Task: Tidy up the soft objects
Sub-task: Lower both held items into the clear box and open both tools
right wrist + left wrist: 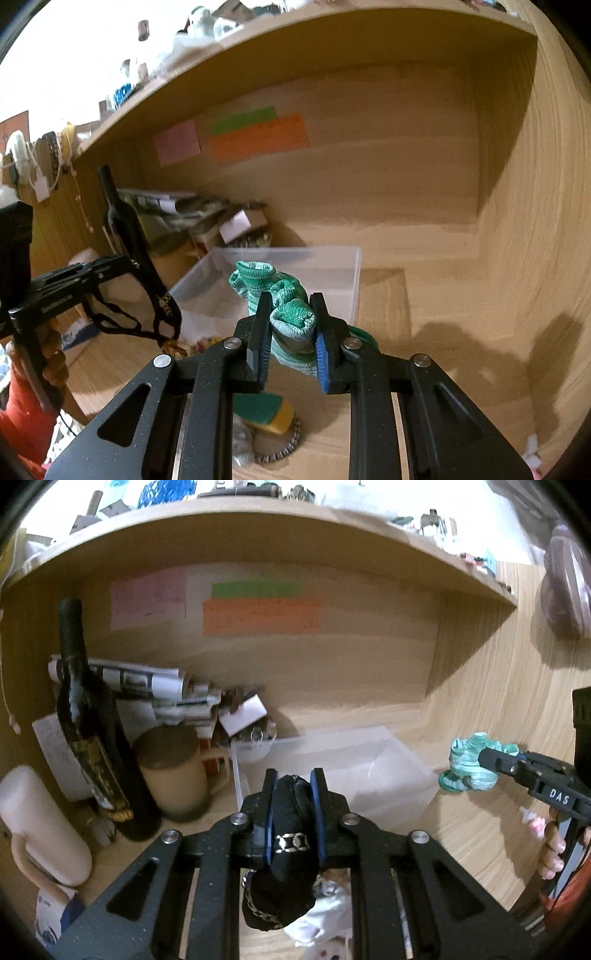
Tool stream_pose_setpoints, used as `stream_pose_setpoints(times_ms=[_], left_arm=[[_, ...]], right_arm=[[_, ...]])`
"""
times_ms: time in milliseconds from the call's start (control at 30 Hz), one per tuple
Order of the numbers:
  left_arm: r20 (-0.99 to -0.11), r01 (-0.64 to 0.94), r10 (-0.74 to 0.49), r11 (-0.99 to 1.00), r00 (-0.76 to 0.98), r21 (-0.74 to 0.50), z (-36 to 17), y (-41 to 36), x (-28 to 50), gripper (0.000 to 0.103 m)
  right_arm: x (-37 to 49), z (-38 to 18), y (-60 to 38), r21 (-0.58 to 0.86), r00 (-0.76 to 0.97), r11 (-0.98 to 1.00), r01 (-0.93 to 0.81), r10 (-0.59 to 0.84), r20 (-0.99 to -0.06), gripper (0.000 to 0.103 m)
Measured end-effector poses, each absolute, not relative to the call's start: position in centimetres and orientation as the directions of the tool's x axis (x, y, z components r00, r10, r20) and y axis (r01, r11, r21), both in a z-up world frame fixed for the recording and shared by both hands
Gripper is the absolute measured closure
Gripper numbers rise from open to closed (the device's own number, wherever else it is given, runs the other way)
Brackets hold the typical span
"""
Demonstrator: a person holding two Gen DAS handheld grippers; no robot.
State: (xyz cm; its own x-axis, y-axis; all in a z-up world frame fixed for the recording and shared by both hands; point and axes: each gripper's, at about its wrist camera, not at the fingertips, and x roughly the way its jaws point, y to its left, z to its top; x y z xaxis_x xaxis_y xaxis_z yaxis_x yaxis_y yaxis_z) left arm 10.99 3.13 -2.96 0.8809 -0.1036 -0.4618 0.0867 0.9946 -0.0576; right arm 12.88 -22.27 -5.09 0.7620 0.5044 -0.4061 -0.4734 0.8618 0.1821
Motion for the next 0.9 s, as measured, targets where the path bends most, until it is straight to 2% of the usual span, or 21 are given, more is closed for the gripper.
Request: stream_pose_setpoints(times_ms=[200,467,600,900], left_arm=[[-0.428,0.084,-0.108,0.994,0.897,-0.075,-1.0,3.2,12.3,0.087],[-0.4,0.059,-0.095,0.993,0.911,-0.102,-0.2,3.7,15.8,0.086],[-0.434,0.05,-0.094,0.993,0.896,-0.111,-1.7,3.6,18.2,0.086],[-0.574,0.069,-0.091,0.996,0.813,-0.06,-7.1,2.2,23.2,0.086]], right_arm=[[13.9,-4.0,-21.5,0.18,0.764,0.85,-0.495,0.525,-0.376,0.085],[16.0,-4.2,-19.5,0.156,0.75,0.842,-0.516,0.532,-0.392,0.085],[17.3,-4.9,-18.4,0.147,0.737,0.842,-0.519,0.527,-0.424,0.085],[20.6,-8.3,-15.4,0.087,0.694,0.854,-0.513,0.472,-0.544,0.085]])
